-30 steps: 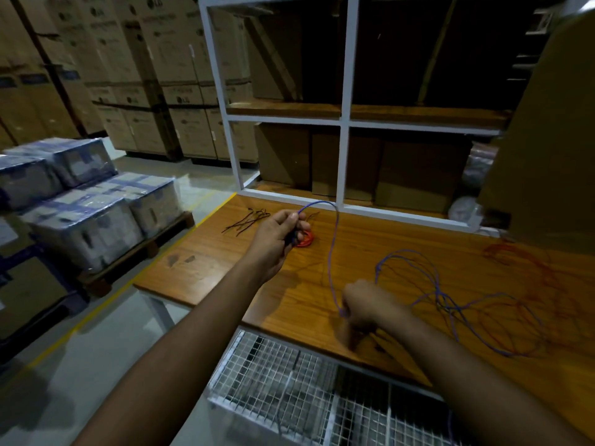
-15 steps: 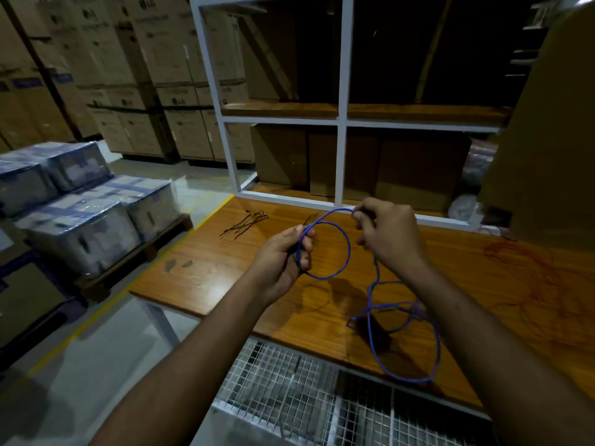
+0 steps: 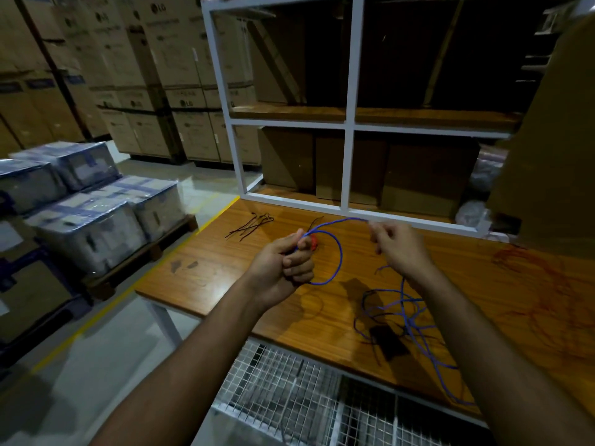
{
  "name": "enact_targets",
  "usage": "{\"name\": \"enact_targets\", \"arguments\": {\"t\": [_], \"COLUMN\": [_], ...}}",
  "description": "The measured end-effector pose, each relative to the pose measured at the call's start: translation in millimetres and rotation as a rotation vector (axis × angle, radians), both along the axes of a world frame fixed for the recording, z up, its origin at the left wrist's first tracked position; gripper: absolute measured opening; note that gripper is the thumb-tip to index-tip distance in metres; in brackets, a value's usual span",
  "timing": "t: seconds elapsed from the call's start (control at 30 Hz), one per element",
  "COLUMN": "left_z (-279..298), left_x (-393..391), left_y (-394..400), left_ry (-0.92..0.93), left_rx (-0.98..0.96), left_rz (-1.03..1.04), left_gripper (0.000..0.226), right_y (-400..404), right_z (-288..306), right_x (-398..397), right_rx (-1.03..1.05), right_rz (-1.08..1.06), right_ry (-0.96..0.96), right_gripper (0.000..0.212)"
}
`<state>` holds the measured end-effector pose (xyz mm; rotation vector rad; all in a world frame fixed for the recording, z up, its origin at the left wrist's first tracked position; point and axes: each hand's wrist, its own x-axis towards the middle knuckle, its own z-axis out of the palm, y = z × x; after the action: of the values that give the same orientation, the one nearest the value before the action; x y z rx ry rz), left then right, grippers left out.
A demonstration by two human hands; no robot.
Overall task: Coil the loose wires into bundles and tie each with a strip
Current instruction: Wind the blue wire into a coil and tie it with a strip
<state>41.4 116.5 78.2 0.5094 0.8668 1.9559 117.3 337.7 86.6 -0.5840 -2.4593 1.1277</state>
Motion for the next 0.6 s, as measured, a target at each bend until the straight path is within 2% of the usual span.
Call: {"name": "enact_targets", "arguments": {"t": [0.07, 0.13, 0.17, 0.23, 0.27, 0.33, 0.4, 0.43, 0.5, 0.6], "left_z": [4.3, 10.5, 13.7, 19.3, 21.1, 23.4, 25.2, 26.3, 28.1, 26.8], "left_x": [-4.4, -10.0, -12.6, -15.1, -15.0, -12.3, -8.8, -7.7, -7.1, -8.6], "left_y": [-3.0, -6.6, -8.5, -10.5, -9.5, -3.8, 5.1, 9.4, 15.2, 16.3], "left_ry": [-0.095, -0.153, -0.162, -0.152, -0.143, -0.120, -0.086, -0.064, -0.005, 0.075], "left_rx": [0.055, 0.097, 0.105, 0.093, 0.081, 0.054, 0.031, 0.016, -0.029, -0.095], "left_rz": [0.049, 0.115, 0.148, 0.196, 0.212, 0.248, 0.302, 0.333, 0.402, 0.479], "left_gripper": [0.040, 0.042, 0.043, 0.043, 0.042, 0.040, 0.038, 0.038, 0.037, 0.036], "right_y": [3.9, 5.9, 4.3, -2.8, -9.1, -28.5, -54.0, -67.4, -87.2, -98.7], "right_z": [-10.1, -20.2, -24.8, -36.1, -39.6, -34.2, -16.4, -7.5, 6.5, 26.8], "right_x": [6.8, 14.6, 19.0, 22.9, 23.2, 26.8, 35.5, 39.4, 45.3, 55.6], "right_rx": [-0.235, -0.446, -0.526, -0.614, -0.534, -0.096, 0.444, 0.598, 0.776, 1.030], "right_rz": [0.245, 0.351, 0.327, 0.151, 0.049, -0.036, 0.036, 0.130, 0.362, 0.485], "right_ry": [-0.148, -0.208, -0.217, -0.193, -0.192, -0.304, -0.488, -0.545, -0.619, -0.414], "right_gripper": [0.024, 0.021, 0.019, 0.009, 0.008, 0.014, 0.018, 0.019, 0.026, 0.032]}}
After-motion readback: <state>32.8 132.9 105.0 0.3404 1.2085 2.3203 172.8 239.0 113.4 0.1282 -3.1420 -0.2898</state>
